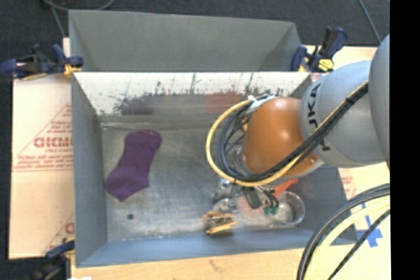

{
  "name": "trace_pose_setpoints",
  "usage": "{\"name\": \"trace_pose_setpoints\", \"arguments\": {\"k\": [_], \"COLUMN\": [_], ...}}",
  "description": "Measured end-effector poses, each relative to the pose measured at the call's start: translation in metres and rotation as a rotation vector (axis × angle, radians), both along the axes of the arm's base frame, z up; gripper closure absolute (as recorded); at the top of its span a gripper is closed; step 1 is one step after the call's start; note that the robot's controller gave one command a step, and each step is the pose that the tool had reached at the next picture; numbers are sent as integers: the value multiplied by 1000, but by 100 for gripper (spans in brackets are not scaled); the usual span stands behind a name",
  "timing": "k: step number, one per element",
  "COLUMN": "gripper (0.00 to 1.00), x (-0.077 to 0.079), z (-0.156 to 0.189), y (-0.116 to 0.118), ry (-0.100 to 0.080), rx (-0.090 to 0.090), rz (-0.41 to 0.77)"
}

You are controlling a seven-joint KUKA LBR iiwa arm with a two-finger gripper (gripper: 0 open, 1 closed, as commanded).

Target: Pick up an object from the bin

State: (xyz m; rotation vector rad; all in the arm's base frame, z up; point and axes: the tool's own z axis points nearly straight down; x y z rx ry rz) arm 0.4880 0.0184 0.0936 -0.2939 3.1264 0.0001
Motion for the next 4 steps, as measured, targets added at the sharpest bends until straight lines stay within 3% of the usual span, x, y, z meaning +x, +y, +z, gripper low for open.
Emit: {"name": "trace_pose_setpoints", "arguments": {"k": [1, 2, 3, 4], "gripper": [100, 100, 100, 0], "x": [0, 32, 41, 22], "z": [0, -12, -13, 28], "y": [0, 8, 9, 43], "ry": [0, 8, 24, -4], "rx": [0, -2, -4, 3], "rz": [0, -2, -1, -41]}}
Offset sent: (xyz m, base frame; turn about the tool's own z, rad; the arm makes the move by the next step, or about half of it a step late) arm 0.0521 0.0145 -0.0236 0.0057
